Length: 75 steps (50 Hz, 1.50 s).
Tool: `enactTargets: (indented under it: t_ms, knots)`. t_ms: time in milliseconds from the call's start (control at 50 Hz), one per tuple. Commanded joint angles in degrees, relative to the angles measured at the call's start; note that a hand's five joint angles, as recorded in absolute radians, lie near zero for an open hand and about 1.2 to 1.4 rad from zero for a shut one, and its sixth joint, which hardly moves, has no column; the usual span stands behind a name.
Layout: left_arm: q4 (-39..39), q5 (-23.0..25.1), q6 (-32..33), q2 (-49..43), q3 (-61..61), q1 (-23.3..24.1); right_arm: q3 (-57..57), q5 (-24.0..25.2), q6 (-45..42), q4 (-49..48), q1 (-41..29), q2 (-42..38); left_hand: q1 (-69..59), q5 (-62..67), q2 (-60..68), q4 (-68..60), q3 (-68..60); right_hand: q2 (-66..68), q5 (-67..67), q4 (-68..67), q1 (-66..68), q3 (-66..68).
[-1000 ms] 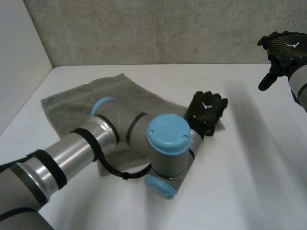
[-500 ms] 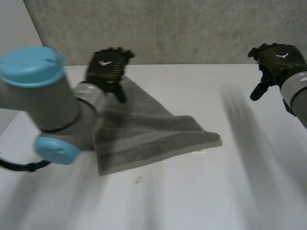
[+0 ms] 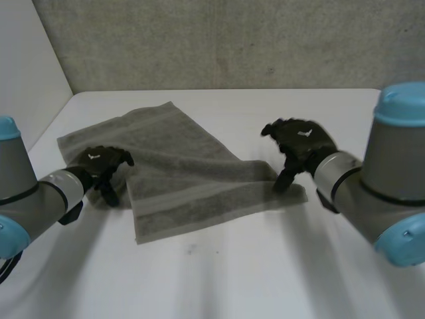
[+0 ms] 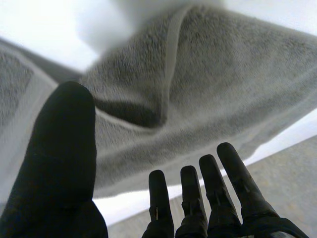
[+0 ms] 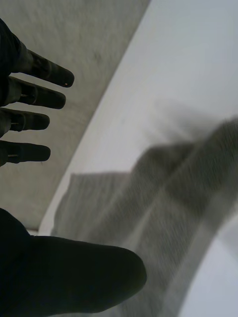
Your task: Fold the towel.
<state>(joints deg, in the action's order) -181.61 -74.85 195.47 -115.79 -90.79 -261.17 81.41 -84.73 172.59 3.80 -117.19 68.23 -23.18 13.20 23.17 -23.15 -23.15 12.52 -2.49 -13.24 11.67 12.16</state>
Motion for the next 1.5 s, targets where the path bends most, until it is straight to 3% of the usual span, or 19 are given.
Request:
enactTargets:
  t_ms: [20,220,280,320,380,600,720,820,920,1060,1180,1260,1300,1320,1340,1400,1460,1500]
  knots:
    - [-3.0,0.1,2.5,-3.4,-1.0,0.3,1.0,-0.4,0.1,-1.0,-4.7,-3.6,-7.0,7.0,7.1,-7.1,-7.1,-2.5,2.5,3.2,-1.7,-2.2]
    - [-8.9,0.7,2.5,-6.2,-0.3,1.0,2.3,-0.6,0.0,-1.3,-5.5,-4.0,-17.5,17.5,17.5,-17.5,-17.5,-2.5,2.5,3.2,-1.7,-2.2]
    - [-10.6,0.8,2.3,-6.5,-0.3,1.5,2.8,-0.7,0.0,-1.6,-5.2,-3.9,-26.9,26.9,26.9,-26.9,-26.9,-2.5,2.5,3.2,-1.7,-2.2]
    - [-12.0,0.8,2.0,-6.7,-0.3,2.8,3.3,-0.7,-0.1,-1.7,-4.9,-3.6,-43.0,43.0,43.0,-43.0,-43.0,-2.5,2.5,3.2,-1.7,-2.2]
    - [-13.1,0.8,2.0,-7.3,-0.3,5.1,3.5,-0.7,-0.2,-1.8,-4.9,-3.4,-54.4,54.4,54.4,-54.4,-54.5,-2.5,2.5,3.2,-1.7,-2.2]
    - [-16.4,0.0,2.0,-8.6,1.1,10.4,4.5,-0.6,-0.8,-1.8,-4.6,-1.5,-56.8,56.8,56.8,-56.8,-56.9,-2.5,2.5,3.2,-1.7,-2.2]
    - [-15.9,-1.8,-1.5,-5.9,3.2,16.9,3.3,-0.7,-0.9,-1.7,-0.1,1.0,-56.8,56.8,56.8,-56.8,-56.9,-2.5,2.5,3.2,-1.7,-2.2]
    - [-15.5,-7.8,-9.7,-4.4,9.2,25.1,-0.6,-0.7,-0.7,-1.1,8.4,4.5,-56.8,56.8,56.8,-56.8,-56.9,-2.5,2.5,3.2,-1.7,-2.2]
    - [-14.6,-10.5,-12.0,-6.5,14.9,30.9,-3.0,-0.7,-0.6,-1.2,14.0,7.1,-56.8,56.8,56.8,-56.8,-56.9,-2.5,2.5,3.2,-1.7,-2.2]
    - [-9.4,-15.8,-12.4,-22.9,37.1,43.4,-4.2,-0.4,-0.7,-1.0,20.5,8.3,-56.8,56.8,56.8,-56.8,-56.9,-2.5,2.5,3.2,-1.7,-2.2]
    - [-6.4,-16.8,-12.6,-33.2,49.0,49.9,-4.2,-0.4,-0.7,-1.0,20.9,8.3,-56.8,56.8,56.8,-56.8,-56.9,-2.5,2.5,3.2,-1.7,-2.2]
    - [-6.2,-16.8,-12.5,-33.3,49.3,51.2,-4.0,-0.4,-0.5,-0.9,20.9,8.3,-56.8,56.8,56.8,-56.8,-56.9,-2.5,2.5,3.2,-1.7,-2.2]
    - [-5.9,-16.7,-12.2,-31.5,47.6,51.5,-3.5,-0.4,-0.5,-0.9,20.7,8.3,-15.0,15.0,15.1,-15.1,-15.1,-2.5,2.5,3.2,-1.7,-2.2]
    - [-5.9,-16.7,-12.2,-31.5,47.6,51.5,-3.4,-0.4,-0.3,-0.8,20.5,8.3,-14.8,14.8,14.8,-14.8,-14.8,-2.5,2.5,3.2,-1.7,-2.2]
    - [-5.7,-16.7,-12.0,-29.9,45.8,51.0,-3.4,-0.4,-0.3,-0.8,20.5,8.3,-1.8,1.8,1.8,-1.8,-1.8,-2.5,2.5,3.2,-1.7,-2.2]
    - [-5.9,-16.8,-11.9,-26.0,42.1,49.4,-2.9,-0.4,-0.2,-0.8,20.3,8.3,4.0,-4.1,-4.0,4.0,4.0,-2.5,2.5,3.2,-1.7,-2.2]
    - [-6.0,-16.7,-11.3,-18.7,36.1,41.6,-1.9,-0.4,-0.2,-0.3,20.0,8.1,6.4,-6.4,-6.4,6.4,6.4,-2.5,2.5,3.2,-1.7,-2.2]
    - [-6.2,-16.5,-11.3,-16.6,34.3,39.3,-1.2,-0.4,0.1,0.2,19.8,8.1,6.2,-6.3,-6.2,6.2,6.2,-2.5,2.5,3.2,-1.7,-2.2]
